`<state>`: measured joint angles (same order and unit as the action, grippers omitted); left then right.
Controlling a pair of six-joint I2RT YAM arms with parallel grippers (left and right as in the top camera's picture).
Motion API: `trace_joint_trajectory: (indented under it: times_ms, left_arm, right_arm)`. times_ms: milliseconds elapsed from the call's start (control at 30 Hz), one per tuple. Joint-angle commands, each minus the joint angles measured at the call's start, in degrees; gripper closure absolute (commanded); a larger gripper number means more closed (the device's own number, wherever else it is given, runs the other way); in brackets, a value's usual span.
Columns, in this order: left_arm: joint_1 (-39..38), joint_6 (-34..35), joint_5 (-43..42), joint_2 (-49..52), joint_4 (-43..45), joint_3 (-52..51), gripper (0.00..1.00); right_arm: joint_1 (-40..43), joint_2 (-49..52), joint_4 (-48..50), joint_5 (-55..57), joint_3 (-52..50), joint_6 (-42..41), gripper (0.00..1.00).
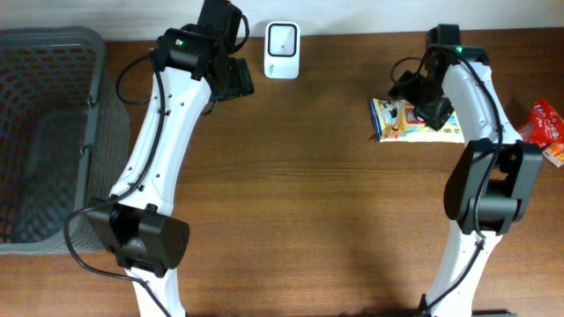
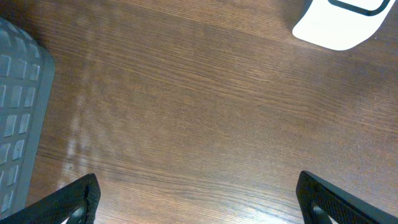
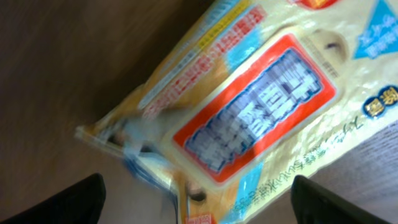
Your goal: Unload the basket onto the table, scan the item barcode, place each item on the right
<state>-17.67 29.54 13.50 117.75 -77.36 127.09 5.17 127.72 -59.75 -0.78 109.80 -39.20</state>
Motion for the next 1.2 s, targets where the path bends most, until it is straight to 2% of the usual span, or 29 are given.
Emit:
trace_joint_trajectory:
  times_ms: [0, 67, 133, 167, 233, 267, 300, 367, 400, 433, 533, 667, 767, 833, 967, 1067, 1167]
  left_arm:
    - [-0.3, -0.3, -0.2, -0.8, -0.2, 0.5, 0.01]
    - [-0.4, -0.3, -0.2, -0.8, -0.3, 0.5, 0.01]
    - [-0.4, -0.3, -0.2, -0.8, -0.3, 0.5, 0.01]
    - [-0.4, -0.3, -0.2, -0.8, -0.3, 0.5, 0.01]
    - [-0.4, -0.3, -0.2, -0.8, -0.3, 0.5, 0.01]
    - [-0.4, -0.3, -0.2, -0.8, -0.3, 0.5, 0.01]
    - [-0.4, -0.3, -0.2, -0.8, -0.3, 0.5, 0.01]
    - [-0.4, -0.3, -0.2, -0.8, -0.3, 0.5, 0.01]
    - [-0.4, -0.3, -0.2, -0.8, -0.3, 0.5, 0.01]
    - [-0.4, -0.3, -0.2, -0.8, -0.3, 0.5, 0.01]
    - [-0.4, -0.3, -0.2, -0.8, -0.3, 0.5, 0.01]
    - [-0.4, -0.3, -0.2, -0.8, -0.3, 0.5, 0.01]
    - [-0.4, -0.3, -0.2, -0.8, -0.3, 0.5, 0.01]
    - [-0.4, -0.3, -0.2, -0.8, -0.3, 0.5, 0.01]
    - [-0.4, -0.3, -0.2, -0.8, -0.3, 0.5, 0.01]
    - [-0.4, -0.3, -0.2, -0.8, -0.3, 0.5, 0.01]
    - [-0.4, -0.3, -0.2, -0.8, -0.3, 0.5, 0.01]
  right_arm:
    - [-0.2, 0.7, 3.1, 7.5, -4.7, -10.8, 0.08]
    - [-0.3, 2.1, 8.9, 7.0, -8.5, -10.6, 0.08]
    - [-0.3, 4.9, 9.7, 6.4, -10.5, -10.5, 0.21]
    - [-0.3, 5.9, 9.9, 6.3, -11.0, -9.8, 0.32]
    - [-0.3, 7.4, 10.3, 2.7, -11.2, -3.7, 0.68]
    - [-0.3, 7.2, 10.3, 0.9, -11.0, -0.9, 0.96]
    - [-0.3, 6.9, 10.3, -0.9, -10.5, 1.7, 0.96]
    - [-1.6, 5.4, 10.2, -10.3, -5.2, 16.2, 0.96]
    - [-2.3, 5.0, 9.8, -13.7, -2.9, 19.5, 0.96]
    - [-3.9, 4.7, 8.1, -22.4, 4.5, 22.5, 0.96]
    - [-6.5, 4.7, 8.1, -35.3, 15.4, 22.5, 0.96]
    - [-11.5, 4.8, 15.7, -33.3, 19.7, 22.9, 0.96]
    - [-17.2, 5.8, 22.8, -23.7, 19.6, 22.9, 0.96]
    - [-21.8, 7.4, 26.4, -18.2, 19.5, 26.9, 0.96]
    - [-28.7, 11.3, 27.2, -3.7, 19.4, 36.7, 0.96]
    - [-29.5, 11.5, 27.3, 1.4, 19.4, 37.5, 0.96]
    - [-28.6, 11.5, 26.9, 1.6, 19.4, 37.5, 0.96]
